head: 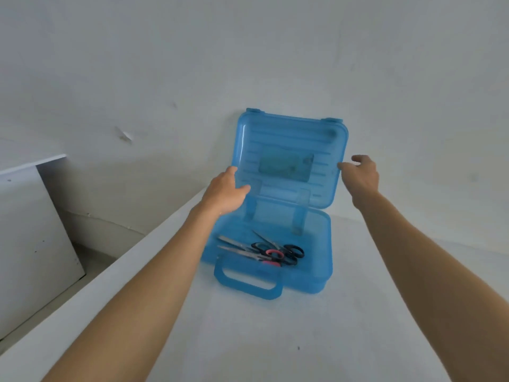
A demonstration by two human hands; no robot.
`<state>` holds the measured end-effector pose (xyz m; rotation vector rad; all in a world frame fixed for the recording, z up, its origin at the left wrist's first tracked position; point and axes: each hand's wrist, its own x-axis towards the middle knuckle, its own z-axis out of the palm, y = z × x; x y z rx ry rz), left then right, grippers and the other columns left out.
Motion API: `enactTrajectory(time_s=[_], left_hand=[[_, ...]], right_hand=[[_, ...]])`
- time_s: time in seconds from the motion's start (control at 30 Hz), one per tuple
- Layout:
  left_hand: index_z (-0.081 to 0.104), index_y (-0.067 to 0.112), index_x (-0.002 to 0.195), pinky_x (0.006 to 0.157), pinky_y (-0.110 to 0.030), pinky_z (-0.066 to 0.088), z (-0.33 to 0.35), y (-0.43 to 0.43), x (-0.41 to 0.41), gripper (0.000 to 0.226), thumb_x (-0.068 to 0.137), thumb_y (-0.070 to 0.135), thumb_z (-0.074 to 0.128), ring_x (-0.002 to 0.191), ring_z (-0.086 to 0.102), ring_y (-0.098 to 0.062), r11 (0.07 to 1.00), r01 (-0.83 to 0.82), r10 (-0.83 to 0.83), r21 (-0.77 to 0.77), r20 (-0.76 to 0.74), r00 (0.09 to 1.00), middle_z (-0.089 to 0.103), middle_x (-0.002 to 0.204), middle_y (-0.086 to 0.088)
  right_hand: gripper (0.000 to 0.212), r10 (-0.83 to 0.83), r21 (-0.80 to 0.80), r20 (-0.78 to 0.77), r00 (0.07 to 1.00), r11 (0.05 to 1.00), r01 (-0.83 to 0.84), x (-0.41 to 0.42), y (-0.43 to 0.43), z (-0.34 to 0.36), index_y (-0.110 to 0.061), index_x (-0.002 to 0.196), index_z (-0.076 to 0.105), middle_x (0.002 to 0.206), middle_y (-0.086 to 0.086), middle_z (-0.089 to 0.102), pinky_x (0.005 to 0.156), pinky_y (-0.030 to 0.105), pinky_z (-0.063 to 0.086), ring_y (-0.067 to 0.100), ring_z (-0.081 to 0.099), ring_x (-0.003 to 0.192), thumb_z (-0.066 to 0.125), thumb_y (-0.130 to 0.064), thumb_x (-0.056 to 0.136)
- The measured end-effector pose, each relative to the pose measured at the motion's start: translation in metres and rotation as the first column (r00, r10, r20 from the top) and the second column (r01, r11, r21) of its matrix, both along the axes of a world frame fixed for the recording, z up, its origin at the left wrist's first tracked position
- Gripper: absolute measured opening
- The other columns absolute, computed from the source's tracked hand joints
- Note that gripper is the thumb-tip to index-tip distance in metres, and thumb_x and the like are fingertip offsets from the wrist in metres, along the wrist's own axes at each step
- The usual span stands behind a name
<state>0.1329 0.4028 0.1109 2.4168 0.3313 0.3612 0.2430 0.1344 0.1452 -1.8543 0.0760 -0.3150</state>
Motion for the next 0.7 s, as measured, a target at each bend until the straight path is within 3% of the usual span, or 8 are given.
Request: enactTrajectory(time_s=[0.1,0.17,0.23,0.3,0.33,0.47,0.57,0.7], left_hand=[[0.028,0.014,0.157,0.115,-0.040,0.034,0.013,0.012,0.039,0.065,0.104,0.044,0.049,0.146,0.039,-0.032,0.993,-0.066,0.068,-0.096,0.023,0.997,0.038,0.161,-0.013],[0.021,0.013,0.160,0.117,-0.040,0.028,0.016,0.017,0.063,0.068,0.105,0.047,0.044,0.150,0.032,-0.031,0.977,-0.097,0.104,-0.192,0.028,0.994,0.030,0.165,-0.013],[0.008,0.015,0.164,0.123,-0.041,0.019,0.017,0.021,0.083,0.076,0.106,0.052,0.039,0.156,0.020,-0.028,0.944,-0.103,0.117,-0.314,0.026,0.993,0.017,0.171,-0.008],[-0.002,0.020,0.164,0.126,-0.044,0.012,0.020,0.023,0.097,0.080,0.104,0.058,0.035,0.158,0.013,-0.026,0.880,-0.078,0.119,-0.468,0.058,0.991,0.009,0.172,-0.003],[-0.005,0.024,0.164,0.126,-0.045,0.010,0.021,0.025,0.103,0.082,0.103,0.063,0.032,0.158,0.011,-0.025,0.852,-0.058,0.110,-0.520,0.069,0.992,0.007,0.172,0.000],[0.019,0.029,0.163,0.122,-0.037,0.019,0.020,0.033,0.115,0.110,0.077,0.097,0.025,0.150,0.033,-0.016,0.713,0.028,0.081,-0.701,0.122,0.989,0.029,0.166,0.005],[0.030,0.019,0.159,0.113,-0.033,0.026,0.029,0.022,0.093,0.074,0.104,0.064,0.010,0.141,0.043,-0.021,0.686,0.073,0.098,-0.724,0.191,0.977,0.045,0.153,-0.004],[0.039,0.018,0.156,0.123,-0.042,0.008,0.030,0.037,0.057,0.084,0.101,0.067,-0.002,0.151,0.034,-0.026,0.685,0.114,0.041,-0.719,0.195,0.980,0.046,0.157,-0.012]], right_hand=[[0.061,0.097,0.030,-0.016,0.995,0.995,-0.097,0.028,-0.007,0.009,-0.020,0.155,0.037,0.148,0.006,0.048,0.111,0.047,0.044,0.029,0.051,0.130,0.058,-0.026,0.098],[0.062,0.149,-0.019,-0.013,0.989,0.989,-0.150,0.041,-0.010,0.011,-0.022,0.157,0.036,0.151,0.007,0.047,0.113,0.052,0.043,0.031,0.050,0.135,0.057,-0.026,0.099],[0.059,0.206,-0.073,-0.017,0.978,0.976,-0.207,0.049,-0.012,0.012,-0.021,0.155,0.039,0.142,0.007,0.055,0.097,0.045,0.051,0.028,0.058,0.120,0.056,-0.024,0.099],[0.053,0.261,-0.079,-0.017,0.965,0.962,-0.261,0.055,-0.011,0.011,-0.019,0.152,0.043,0.127,0.006,0.063,0.075,0.034,0.047,0.021,0.062,0.094,0.055,-0.024,0.101],[0.051,0.275,-0.069,-0.011,0.962,0.959,-0.275,0.056,-0.010,0.010,-0.018,0.151,0.044,0.120,0.004,0.064,0.072,0.033,0.045,0.019,0.062,0.086,0.055,-0.024,0.102],[0.046,0.260,-0.084,0.059,0.964,0.963,-0.254,0.052,-0.010,0.001,-0.020,0.147,0.045,0.112,0.001,0.065,0.077,0.036,0.052,0.020,0.066,0.086,0.055,-0.033,0.103],[0.039,0.263,-0.021,0.133,0.956,0.965,-0.263,0.033,-0.014,-0.003,-0.021,0.139,0.050,0.115,0.002,0.065,0.075,0.037,0.054,0.021,0.066,0.080,0.049,-0.040,0.105],[0.036,0.261,0.098,0.186,0.947,0.954,-0.282,-0.017,-0.021,-0.007,-0.021,0.117,0.058,0.113,0.005,0.068,0.071,0.037,0.053,0.021,0.065,0.073,0.031,-0.043,0.110]])
